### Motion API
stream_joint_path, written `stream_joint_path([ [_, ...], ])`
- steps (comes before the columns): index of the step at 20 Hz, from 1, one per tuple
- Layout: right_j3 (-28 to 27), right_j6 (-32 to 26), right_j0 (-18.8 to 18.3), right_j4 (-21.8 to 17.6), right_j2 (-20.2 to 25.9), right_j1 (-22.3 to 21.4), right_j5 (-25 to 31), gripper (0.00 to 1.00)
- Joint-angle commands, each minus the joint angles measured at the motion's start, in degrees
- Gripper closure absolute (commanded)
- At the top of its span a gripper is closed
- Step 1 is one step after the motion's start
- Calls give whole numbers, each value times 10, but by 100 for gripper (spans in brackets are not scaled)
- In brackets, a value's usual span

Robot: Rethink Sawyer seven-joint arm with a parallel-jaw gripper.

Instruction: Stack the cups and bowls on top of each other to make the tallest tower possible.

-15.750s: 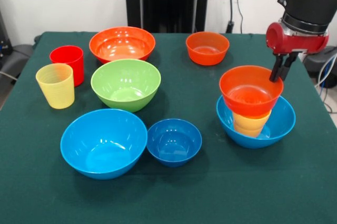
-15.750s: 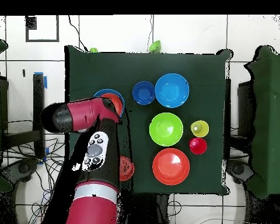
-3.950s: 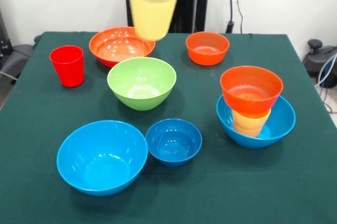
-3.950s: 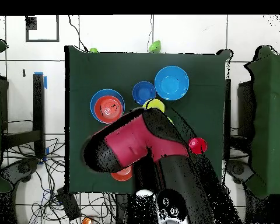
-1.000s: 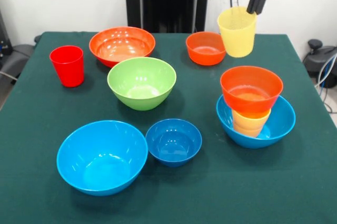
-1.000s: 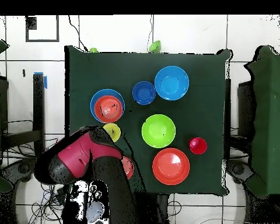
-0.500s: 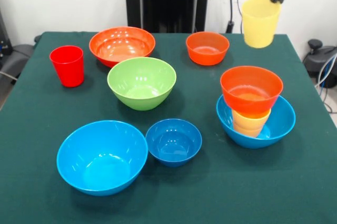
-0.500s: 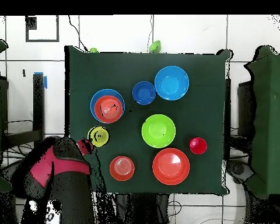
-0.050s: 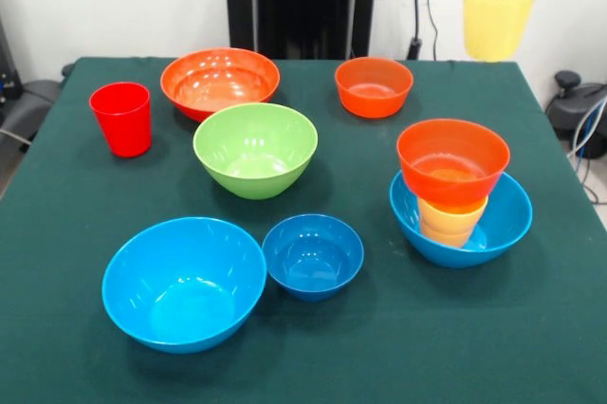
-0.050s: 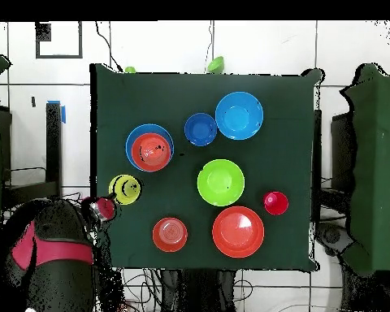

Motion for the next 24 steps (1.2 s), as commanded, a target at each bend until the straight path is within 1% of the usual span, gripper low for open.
stream_joint_path([
  [1,-46,155,24,-49,-52,15,1,100],
  [3,-37,150,28,-51,-61,18,-19,100],
  [10,-44,159,31,-56,-86,52,-73,100],
  [13,-50,185,44,-69,-106,75,-99,100],
  [17,-57,199,60,-76,-133,99,-125,100],
  [20,-59,202,66,-70,-146,115,-140,100],
  [24,-62,201,68,-49,-153,138,-153,100],
])
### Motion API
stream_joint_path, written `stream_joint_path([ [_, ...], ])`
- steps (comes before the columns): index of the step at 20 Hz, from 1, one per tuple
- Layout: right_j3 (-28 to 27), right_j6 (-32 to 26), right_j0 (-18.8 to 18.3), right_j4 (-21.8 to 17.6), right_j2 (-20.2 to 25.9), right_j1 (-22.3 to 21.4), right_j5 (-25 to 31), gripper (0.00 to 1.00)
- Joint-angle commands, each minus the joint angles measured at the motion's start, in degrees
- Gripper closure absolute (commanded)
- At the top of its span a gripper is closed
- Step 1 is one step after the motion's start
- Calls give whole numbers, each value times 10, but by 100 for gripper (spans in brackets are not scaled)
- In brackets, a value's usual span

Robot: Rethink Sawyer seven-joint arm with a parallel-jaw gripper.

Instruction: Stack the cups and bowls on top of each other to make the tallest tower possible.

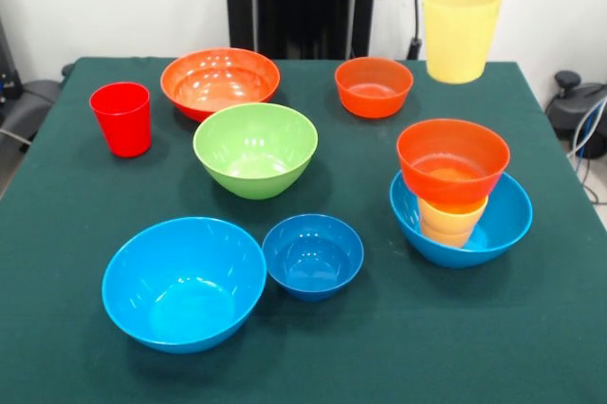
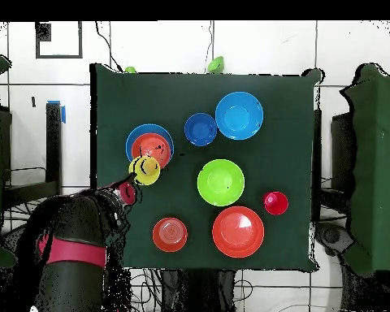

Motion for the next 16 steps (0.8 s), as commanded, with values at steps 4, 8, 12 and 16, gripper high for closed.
stream_joint_path([
  [4,-20,112,8,0,-6,81,-38,100],
  [8,-26,94,3,13,-2,84,-27,100],
  [12,-39,79,-4,22,3,88,-16,100],
  [16,-48,82,-6,32,6,101,-14,100],
])
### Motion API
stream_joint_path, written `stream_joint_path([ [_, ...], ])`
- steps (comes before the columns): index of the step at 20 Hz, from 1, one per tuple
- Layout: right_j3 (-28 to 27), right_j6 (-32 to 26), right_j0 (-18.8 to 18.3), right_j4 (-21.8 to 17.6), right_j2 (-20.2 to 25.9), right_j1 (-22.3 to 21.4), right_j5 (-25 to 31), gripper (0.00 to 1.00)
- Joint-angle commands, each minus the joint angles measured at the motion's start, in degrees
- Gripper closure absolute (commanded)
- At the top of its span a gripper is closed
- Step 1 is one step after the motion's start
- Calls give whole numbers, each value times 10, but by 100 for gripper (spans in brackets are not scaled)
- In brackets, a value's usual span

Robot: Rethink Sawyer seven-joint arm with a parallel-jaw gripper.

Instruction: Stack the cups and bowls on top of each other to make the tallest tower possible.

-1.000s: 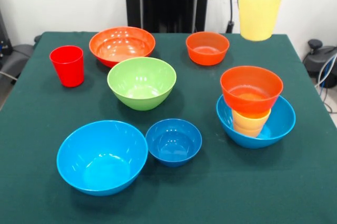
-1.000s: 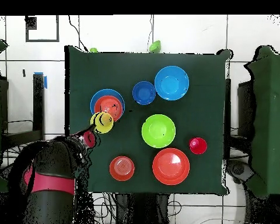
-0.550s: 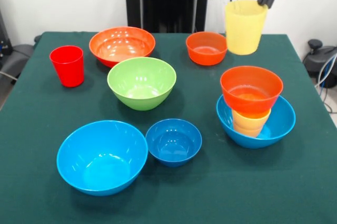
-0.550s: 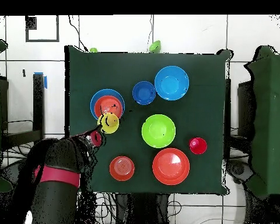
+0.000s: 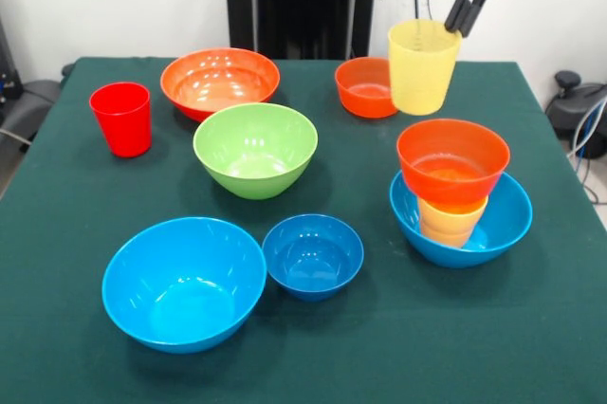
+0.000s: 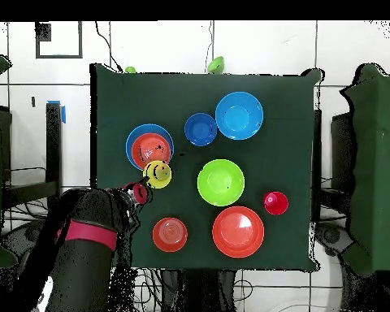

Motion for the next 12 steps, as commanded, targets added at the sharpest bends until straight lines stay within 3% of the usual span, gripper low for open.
stream_joint_path([
  [1,-39,77,-10,27,30,30,-1,100],
  [12,-57,72,-3,53,33,48,13,100],
])
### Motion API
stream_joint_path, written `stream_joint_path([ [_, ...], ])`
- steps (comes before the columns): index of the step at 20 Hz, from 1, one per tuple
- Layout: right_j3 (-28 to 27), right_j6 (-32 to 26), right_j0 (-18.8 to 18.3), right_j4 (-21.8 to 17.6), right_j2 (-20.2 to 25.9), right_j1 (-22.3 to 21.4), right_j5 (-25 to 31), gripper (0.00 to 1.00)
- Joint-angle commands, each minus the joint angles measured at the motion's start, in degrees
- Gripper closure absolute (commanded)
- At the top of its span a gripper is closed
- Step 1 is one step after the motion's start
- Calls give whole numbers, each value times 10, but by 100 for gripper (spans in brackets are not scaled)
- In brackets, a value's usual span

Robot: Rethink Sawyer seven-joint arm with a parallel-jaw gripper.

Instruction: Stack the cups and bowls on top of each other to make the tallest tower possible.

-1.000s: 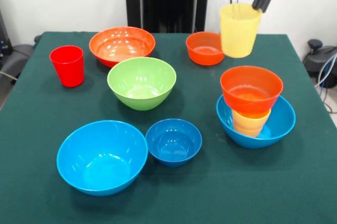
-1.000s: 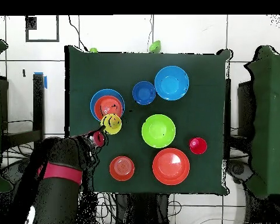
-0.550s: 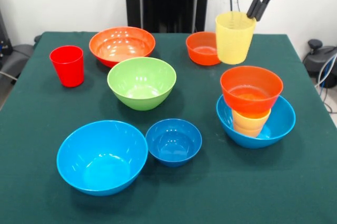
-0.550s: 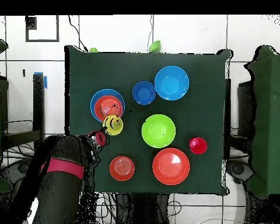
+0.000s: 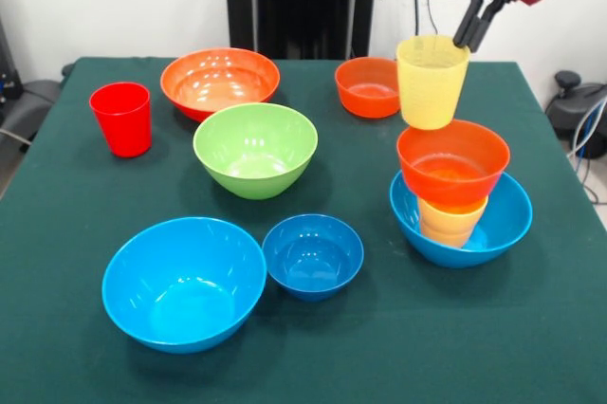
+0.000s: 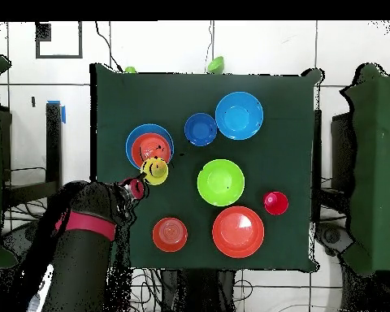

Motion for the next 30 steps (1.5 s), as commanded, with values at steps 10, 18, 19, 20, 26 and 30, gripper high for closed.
stream_joint_path([
  [10,-49,71,4,43,29,36,21,100],
  [18,-46,89,10,47,17,57,2,100],
  [19,-46,88,11,48,17,56,3,100],
  [20,-46,88,11,49,17,57,3,100],
  [26,-48,88,14,51,11,63,0,100],
  [30,-42,89,14,57,11,61,-3,100],
])
